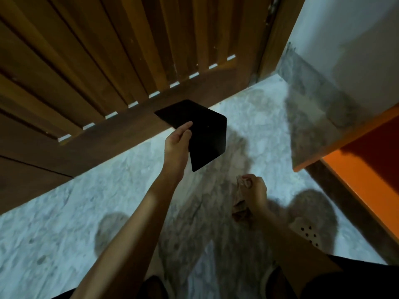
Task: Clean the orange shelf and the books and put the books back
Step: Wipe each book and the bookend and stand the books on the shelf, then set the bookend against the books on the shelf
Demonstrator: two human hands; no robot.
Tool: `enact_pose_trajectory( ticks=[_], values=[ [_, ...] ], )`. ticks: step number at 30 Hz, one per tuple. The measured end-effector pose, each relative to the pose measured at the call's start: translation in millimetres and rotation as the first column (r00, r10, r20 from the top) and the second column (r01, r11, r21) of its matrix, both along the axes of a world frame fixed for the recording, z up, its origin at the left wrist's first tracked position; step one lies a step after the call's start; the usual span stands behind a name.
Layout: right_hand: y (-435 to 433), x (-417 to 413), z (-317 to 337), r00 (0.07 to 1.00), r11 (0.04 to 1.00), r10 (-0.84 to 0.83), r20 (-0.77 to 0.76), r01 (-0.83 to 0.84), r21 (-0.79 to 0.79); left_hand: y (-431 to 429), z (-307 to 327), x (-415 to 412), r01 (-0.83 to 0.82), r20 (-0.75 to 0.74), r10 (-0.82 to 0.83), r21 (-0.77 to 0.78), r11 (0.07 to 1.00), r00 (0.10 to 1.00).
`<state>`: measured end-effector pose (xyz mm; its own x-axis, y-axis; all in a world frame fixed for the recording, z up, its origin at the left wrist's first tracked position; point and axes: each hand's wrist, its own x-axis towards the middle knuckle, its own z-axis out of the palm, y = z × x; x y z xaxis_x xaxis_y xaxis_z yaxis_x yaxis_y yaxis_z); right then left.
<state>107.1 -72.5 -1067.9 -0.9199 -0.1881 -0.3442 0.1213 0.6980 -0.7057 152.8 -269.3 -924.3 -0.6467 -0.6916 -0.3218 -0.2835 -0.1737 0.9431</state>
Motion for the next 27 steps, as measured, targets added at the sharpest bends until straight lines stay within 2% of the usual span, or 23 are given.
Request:
enact_pose_trajectory(
  ticks=[4,8,12,14,17,20,23,25,27],
  values=[
    [1.0,1.8,-11.4,0.998,0.999,0.030,0.061,-0.032,0.034,4.9,-11.4,-4.6,0.014,-0.016,-0.014,0.024,1.000,1.000],
    [4.2,-4.2,4.1,0.999,0.999,0.037,0.027,-0.036,-0.021,14.8,-0.6,-4.5,0.065,-0.022,-0.066,-0.032,0.997,0.998],
    [-1.1,-20.5,52.0,0.979,0.969,-0.117,-0.165,0.076,-0.234,28.3,30.2,1.7,0.130,-0.062,-0.140,-0.144,0.981,0.988],
    [-6.2,-29.8,93.8,0.974,0.905,-0.199,-0.112,0.139,-0.403,37.1,50.2,7.8,0.149,-0.104,-0.170,-0.181,0.972,0.980],
    [-13.0,-40.9,160.6,0.971,0.830,-0.190,-0.148,0.079,-0.551,56.2,84.3,22.3,0.214,-0.150,-0.257,-0.252,0.944,0.955],
    [-12.0,-40.0,226.8,0.966,0.821,-0.105,-0.236,-0.050,-0.568,77.4,114.0,42.7,0.288,-0.150,-0.376,-0.413,0.864,0.914],
    [-0.5,-30.4,285.0,0.949,0.827,-0.063,-0.309,-0.124,-0.549,101.6,139.1,64.1,0.324,-0.118,-0.480,-0.599,0.732,0.869],
    [12.7,-18.6,314.8,0.937,0.835,-0.078,-0.341,-0.126,-0.536,120.2,155.0,78.5,0.336,-0.110,-0.538,-0.672,0.660,0.836],
    [29.6,-3.0,337.3,0.909,0.832,-0.134,-0.395,-0.113,-0.543,138.6,171.0,90.3,0.334,-0.142,-0.577,-0.695,0.636,0.804]
  ],
)
